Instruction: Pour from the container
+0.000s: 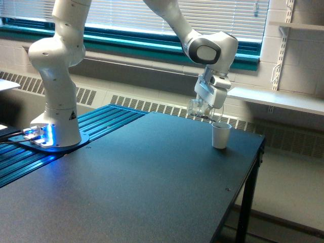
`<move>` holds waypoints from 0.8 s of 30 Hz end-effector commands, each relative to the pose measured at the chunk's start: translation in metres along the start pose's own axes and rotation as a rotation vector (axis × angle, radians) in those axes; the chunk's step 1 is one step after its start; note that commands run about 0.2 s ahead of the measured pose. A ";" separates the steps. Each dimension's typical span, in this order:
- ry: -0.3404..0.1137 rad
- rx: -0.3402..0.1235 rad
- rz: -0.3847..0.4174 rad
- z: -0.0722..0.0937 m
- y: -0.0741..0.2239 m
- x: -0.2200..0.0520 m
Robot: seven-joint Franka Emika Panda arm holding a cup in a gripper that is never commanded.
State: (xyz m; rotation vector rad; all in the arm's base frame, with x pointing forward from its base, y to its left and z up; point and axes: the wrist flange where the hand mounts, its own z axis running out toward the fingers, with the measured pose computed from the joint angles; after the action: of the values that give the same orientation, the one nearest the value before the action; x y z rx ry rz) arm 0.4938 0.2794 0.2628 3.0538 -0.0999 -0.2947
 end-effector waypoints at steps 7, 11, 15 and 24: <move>-0.030 0.021 -0.014 -0.005 -0.001 0.003; -0.041 0.029 -0.010 -0.006 -0.001 0.003; -0.054 0.046 -0.003 -0.009 -0.001 0.005; -0.057 0.056 0.015 -0.013 0.003 0.011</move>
State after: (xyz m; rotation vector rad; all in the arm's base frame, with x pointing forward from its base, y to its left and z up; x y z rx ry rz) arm 0.5000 0.2815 0.2699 3.0887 -0.1290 -0.3801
